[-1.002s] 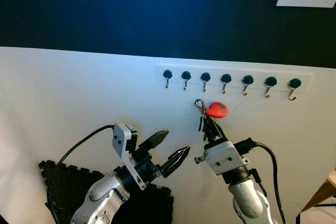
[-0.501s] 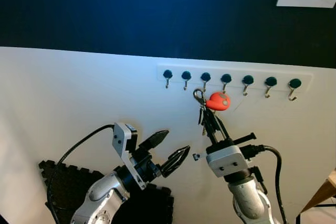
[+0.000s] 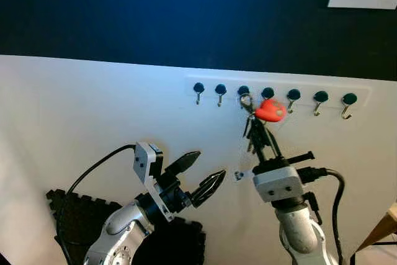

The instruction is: Hang keys on a hook

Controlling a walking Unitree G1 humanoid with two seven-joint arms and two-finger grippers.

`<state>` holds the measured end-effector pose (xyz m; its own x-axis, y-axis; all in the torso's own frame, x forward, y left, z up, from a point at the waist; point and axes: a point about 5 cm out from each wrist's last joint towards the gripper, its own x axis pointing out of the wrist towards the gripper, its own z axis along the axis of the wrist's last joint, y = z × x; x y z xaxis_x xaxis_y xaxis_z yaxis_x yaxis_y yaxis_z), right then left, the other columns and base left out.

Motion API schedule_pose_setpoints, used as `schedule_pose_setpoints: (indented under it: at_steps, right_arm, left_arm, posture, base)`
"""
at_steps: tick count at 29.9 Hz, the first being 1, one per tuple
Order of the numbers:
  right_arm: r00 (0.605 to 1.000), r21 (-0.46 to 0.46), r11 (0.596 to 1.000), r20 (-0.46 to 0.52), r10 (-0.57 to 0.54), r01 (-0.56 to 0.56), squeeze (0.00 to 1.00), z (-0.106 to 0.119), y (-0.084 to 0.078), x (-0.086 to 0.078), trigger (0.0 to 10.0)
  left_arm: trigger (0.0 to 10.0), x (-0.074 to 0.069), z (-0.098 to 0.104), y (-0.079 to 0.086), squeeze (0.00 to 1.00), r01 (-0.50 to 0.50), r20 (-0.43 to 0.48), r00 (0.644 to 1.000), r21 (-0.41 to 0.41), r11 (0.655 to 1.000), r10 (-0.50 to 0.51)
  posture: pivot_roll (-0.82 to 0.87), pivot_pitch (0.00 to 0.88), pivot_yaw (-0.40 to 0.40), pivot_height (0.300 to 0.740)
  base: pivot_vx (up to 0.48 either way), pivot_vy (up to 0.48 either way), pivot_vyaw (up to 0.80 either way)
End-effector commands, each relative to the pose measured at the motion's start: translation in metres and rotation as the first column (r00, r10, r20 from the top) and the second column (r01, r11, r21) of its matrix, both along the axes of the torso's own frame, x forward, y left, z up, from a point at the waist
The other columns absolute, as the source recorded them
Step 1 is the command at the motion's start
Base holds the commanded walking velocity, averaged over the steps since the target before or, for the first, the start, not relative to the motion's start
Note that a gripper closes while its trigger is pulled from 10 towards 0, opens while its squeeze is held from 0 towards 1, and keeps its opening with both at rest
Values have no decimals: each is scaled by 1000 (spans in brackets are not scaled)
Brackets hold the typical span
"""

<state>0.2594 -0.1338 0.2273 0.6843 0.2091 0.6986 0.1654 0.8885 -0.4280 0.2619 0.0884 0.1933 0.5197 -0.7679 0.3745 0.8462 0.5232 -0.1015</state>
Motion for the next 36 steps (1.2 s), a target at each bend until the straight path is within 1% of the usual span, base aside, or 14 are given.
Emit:
schedule_pose_setpoints:
  at_steps: [1, 4, 6, 10, 12, 13, 14, 15, 17, 21, 31, 36]
  right_arm:
    - [1000, 35, 999, -13, -12, 13, 0, -2, -4, 0, 10000]
    - [999, 50, 999, -36, -8, 10, 0, -5, -6, 1, 10000]
    - [997, 77, 997, -76, 8, -2, 0, -12, -6, 3, 10000]
    - [995, 92, 995, -95, 34, -25, 0, -15, -5, 3, 10000]
    - [992, 105, 993, -103, 69, -58, 0, -17, -2, 2, 10000]
    - [992, 105, 993, -103, 69, -58, 0, -17, -2, 2, 10000]
    - [985, 135, 984, -112, 131, -115, 0, -19, 3, 0, 10000]
    - [985, 135, 984, -112, 131, -115, 0, -19, 3, 0, 10000]
    - [978, 161, 975, -115, 173, -153, 0, -20, 5, -2, 10000]
    - [970, 197, 961, -105, 220, -197, 0, -21, 8, -6, 10000]
    - [965, 233, 945, -65, 253, -232, 0, -13, 10, -12, 10000]
    - [955, 232, 934, -57, 291, -271, 0, -12, 15, -16, 10000]
  left_arm:
    - [10000, -2, 1, 2, 0, 8, 4, 1000, 18, 1000, -8]
    - [10000, -1, 1, 2, 0, 7, 4, 1000, 20, 1000, -7]
    - [10000, -1, 1, 2, 0, 3, 6, 1000, 20, 1000, -4]
    - [10000, -1, 2, 2, 0, 2, 7, 1000, 20, 1000, -3]
    - [10000, -1, 2, 3, 0, 2, 8, 1000, 20, 1000, -2]
    - [10000, -1, 2, 3, 0, 2, 8, 1000, 20, 1000, -2]
    - [10000, -1, 2, 3, 0, 2, 9, 1000, 20, 1000, -3]
    - [10000, -1, 2, 3, 0, 2, 9, 1000, 20, 1000, -3]
    - [10000, -1, 2, 3, 0, 3, 9, 1000, 20, 1000, -3]
    - [10000, -1, 2, 2, 0, 6, 11, 1000, 20, 1000, -6]
    - [10000, -3, 1, 1, 0, 16, 9, 1000, 22, 1000, -16]
    - [10000, -3, 1, 1, 0, 21, 8, 1000, 24, 1000, -21]
  posture:
    - [40, 43, 29, 740]
    - [42, 41, 29, 740]
    - [44, 38, 29, 740]
    - [44, 37, 30, 740]
    - [44, 34, 31, 740]
    - [44, 34, 31, 740]
    - [44, 32, 31, 740]
    - [44, 32, 31, 740]
    - [44, 30, 29, 740]
    - [45, 27, 28, 740]
    - [42, 24, 34, 740]
    - [41, 28, 38, 740]
  base:
    - [0, 0, 0]
    - [0, 0, 0]
    - [0, 0, 0]
    - [0, 0, 0]
    - [0, 0, 0]
    - [0, 0, 0]
    - [0, 0, 0]
    - [0, 0, 0]
    - [0, 0, 0]
    - [0, 0, 0]
    - [0, 0, 0]
    - [0, 0, 0]
